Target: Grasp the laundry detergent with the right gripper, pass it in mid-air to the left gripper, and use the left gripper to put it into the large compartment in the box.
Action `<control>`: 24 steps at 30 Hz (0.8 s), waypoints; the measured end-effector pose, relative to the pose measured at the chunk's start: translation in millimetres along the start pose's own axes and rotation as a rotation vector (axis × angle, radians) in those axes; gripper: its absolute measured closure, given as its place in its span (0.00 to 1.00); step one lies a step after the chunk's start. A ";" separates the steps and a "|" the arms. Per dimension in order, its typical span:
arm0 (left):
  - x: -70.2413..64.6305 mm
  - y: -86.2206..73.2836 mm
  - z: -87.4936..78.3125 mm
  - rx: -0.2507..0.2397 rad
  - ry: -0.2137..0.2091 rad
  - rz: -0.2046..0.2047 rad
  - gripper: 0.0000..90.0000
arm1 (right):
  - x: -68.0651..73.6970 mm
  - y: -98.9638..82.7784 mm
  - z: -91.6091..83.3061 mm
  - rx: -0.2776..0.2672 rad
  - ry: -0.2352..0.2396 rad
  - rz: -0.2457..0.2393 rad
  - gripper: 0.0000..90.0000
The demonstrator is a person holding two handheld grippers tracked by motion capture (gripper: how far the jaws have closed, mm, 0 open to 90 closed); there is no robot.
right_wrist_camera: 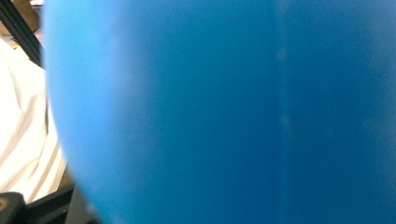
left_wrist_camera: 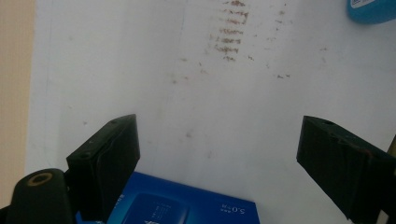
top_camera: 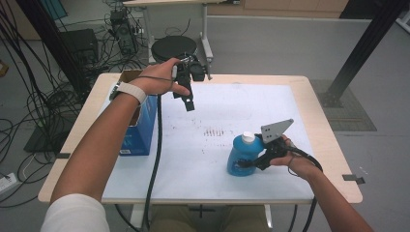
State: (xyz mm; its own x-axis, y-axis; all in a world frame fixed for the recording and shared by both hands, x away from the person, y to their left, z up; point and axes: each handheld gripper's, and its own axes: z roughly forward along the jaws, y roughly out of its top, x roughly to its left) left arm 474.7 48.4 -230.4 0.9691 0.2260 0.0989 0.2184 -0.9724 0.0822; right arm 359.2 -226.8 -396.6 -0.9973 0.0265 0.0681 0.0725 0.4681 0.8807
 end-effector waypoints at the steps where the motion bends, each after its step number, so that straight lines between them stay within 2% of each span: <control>1: 0.0 0.1 0.0 -0.001 -0.001 0.000 0.15 | 0.2 -0.1 0.2 0.001 0.003 0.000 0.43; 24: 0.0 -1.1 3.4 0.001 -0.008 -0.002 0.15 | 0.2 -3.0 0.6 -0.025 0.005 -0.013 0.47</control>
State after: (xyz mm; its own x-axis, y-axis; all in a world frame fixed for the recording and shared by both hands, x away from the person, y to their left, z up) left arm 474.8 49.4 -233.9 0.9696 0.2274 0.0904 0.2204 -0.9720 0.0810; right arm 358.9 -227.7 -399.5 -0.9981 0.0156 0.0589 0.0597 0.4465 0.8928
